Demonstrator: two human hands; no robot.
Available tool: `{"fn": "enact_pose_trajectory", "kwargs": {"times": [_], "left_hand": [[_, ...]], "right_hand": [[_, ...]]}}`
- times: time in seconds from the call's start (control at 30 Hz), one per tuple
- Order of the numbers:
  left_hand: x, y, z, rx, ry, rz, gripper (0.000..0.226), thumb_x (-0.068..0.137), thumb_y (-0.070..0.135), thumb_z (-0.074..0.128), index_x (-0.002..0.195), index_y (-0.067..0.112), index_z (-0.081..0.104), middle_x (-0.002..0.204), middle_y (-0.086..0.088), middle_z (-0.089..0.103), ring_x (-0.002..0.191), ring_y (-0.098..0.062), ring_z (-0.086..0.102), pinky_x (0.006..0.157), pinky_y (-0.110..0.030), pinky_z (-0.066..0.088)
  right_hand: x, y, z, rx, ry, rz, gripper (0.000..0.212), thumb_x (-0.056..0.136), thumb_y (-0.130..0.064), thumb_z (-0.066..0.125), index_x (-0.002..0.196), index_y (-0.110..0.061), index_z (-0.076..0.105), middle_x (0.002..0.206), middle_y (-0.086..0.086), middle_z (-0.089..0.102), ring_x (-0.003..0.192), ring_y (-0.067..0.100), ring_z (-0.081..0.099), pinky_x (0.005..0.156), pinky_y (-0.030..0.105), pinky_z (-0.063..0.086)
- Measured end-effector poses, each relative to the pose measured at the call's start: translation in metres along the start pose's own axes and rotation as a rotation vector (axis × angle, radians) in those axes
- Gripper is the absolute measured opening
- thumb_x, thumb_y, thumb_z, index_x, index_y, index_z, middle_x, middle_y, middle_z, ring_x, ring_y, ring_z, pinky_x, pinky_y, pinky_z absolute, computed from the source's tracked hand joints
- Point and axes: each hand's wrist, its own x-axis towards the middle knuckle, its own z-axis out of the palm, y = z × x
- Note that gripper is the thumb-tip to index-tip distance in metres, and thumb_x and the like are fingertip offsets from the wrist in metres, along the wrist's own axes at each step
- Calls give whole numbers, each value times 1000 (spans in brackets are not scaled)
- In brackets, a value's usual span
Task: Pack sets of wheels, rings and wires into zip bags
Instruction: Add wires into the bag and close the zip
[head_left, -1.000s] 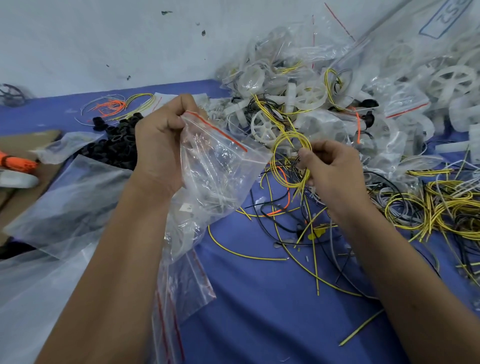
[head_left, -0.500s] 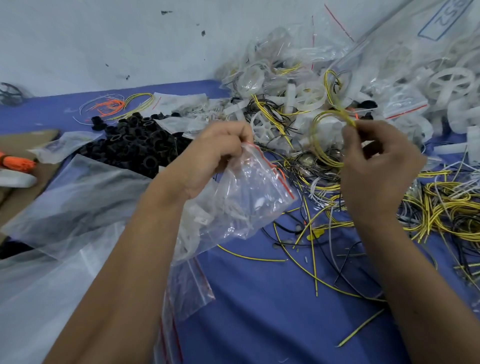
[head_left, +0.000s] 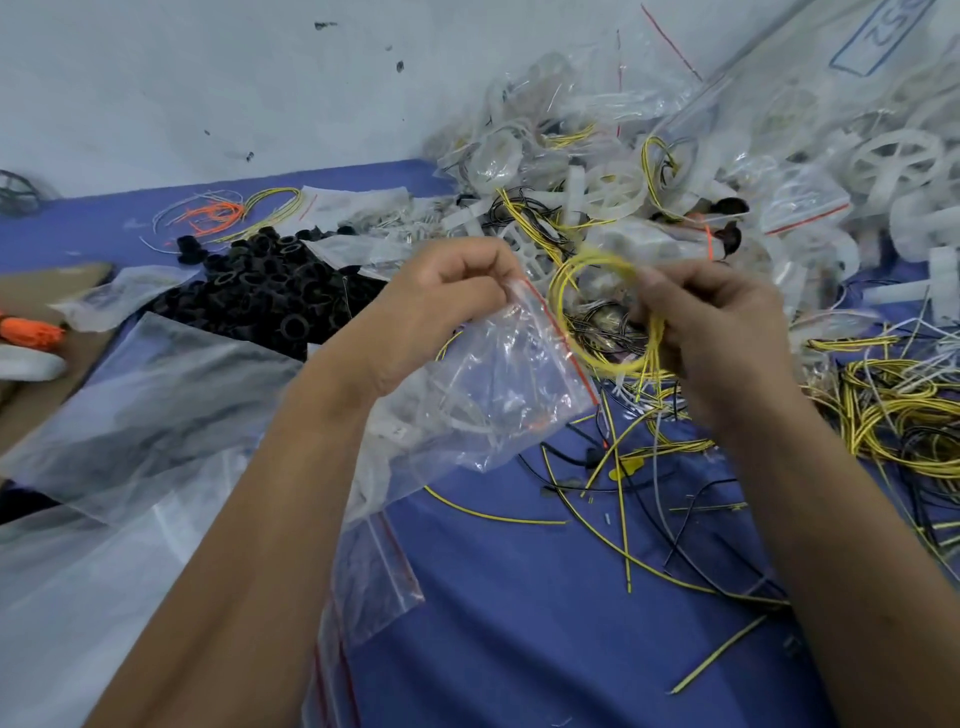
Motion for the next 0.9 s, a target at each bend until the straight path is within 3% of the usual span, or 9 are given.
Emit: {"fn": "enact_pose_trajectory", "kwargs": {"times": [0.1, 0.17, 0.27, 0.33, 0.4, 0.57, 0.63, 0.77, 0.9], "left_hand": [[2, 3, 0, 55, 33, 45, 16, 75, 7, 46, 78, 7, 62, 65, 8, 48, 59, -14, 37, 53, -30, 24], [2, 7, 2, 89, 7, 72, 17, 74, 4, 47, 79, 3, 63, 63, 14, 50, 58, -4, 41, 54, -17, 31], [1, 12, 8, 117, -84, 57, 14, 78, -1, 51, 82, 1, 64, 65, 14, 52, 57, 3, 46, 56, -6, 35], [1, 13, 13, 160, -137, 68, 14, 79, -2, 55, 82, 6, 66, 71, 9, 56, 65, 0, 49, 64, -9, 38], [3, 11, 16, 210, -160, 64, 16, 81, -6, 59, 82, 8, 67, 76, 3, 56, 72, -7, 48, 69, -13, 39], [6, 6, 12, 309, -115, 61, 29, 83, -13, 64, 80, 15, 68, 85, 4, 58, 76, -8, 52, 71, -14, 38], [6, 5, 8, 319, -103, 87, 30, 83, -13, 66, 78, 16, 68, 90, -5, 61, 82, -18, 57, 73, -17, 41], [5, 5, 5, 324, -123, 135, 45, 78, -24, 65, 67, 20, 63, 92, -17, 64, 89, -29, 62, 70, -30, 47], [2, 9, 6, 310, -177, 120, 46, 76, -27, 61, 65, 18, 65, 95, -17, 66, 92, -29, 66, 73, -37, 55]], "right_hand": [[-4, 2, -1, -138, -236, 84, 16, 92, -9, 72, 76, -12, 75, 57, 3, 63, 37, 7, 35, 40, 16, 29], [-5, 2, -2, -200, -369, 137, 14, 91, -9, 73, 77, -9, 76, 59, 6, 62, 37, 9, 32, 39, 17, 28], [-8, 1, -2, -266, -582, 216, 14, 91, -9, 72, 77, -9, 76, 60, 8, 62, 38, 10, 30, 39, 15, 25], [-11, -1, -2, -305, -698, 238, 16, 91, -7, 71, 76, -10, 76, 60, 11, 62, 37, 10, 30, 39, 16, 25], [-11, -2, -1, -290, -710, 239, 18, 92, -5, 70, 76, -11, 76, 61, 10, 61, 37, 9, 30, 38, 15, 24], [-2, -1, -7, -24, -375, 213, 15, 92, -9, 67, 79, -11, 75, 61, 5, 58, 38, 6, 28, 39, 14, 20], [-1, -2, -11, 9, -432, 215, 11, 86, -18, 70, 77, -13, 75, 61, 3, 58, 40, 6, 29, 43, 20, 14], [-6, -5, -11, -90, -747, 252, 13, 87, -18, 73, 75, -14, 74, 56, -1, 57, 35, 2, 28, 38, 9, 22], [-14, -1, 2, -255, -717, 202, 10, 90, -16, 75, 81, -10, 76, 61, 7, 62, 37, 9, 30, 38, 15, 26]]}}
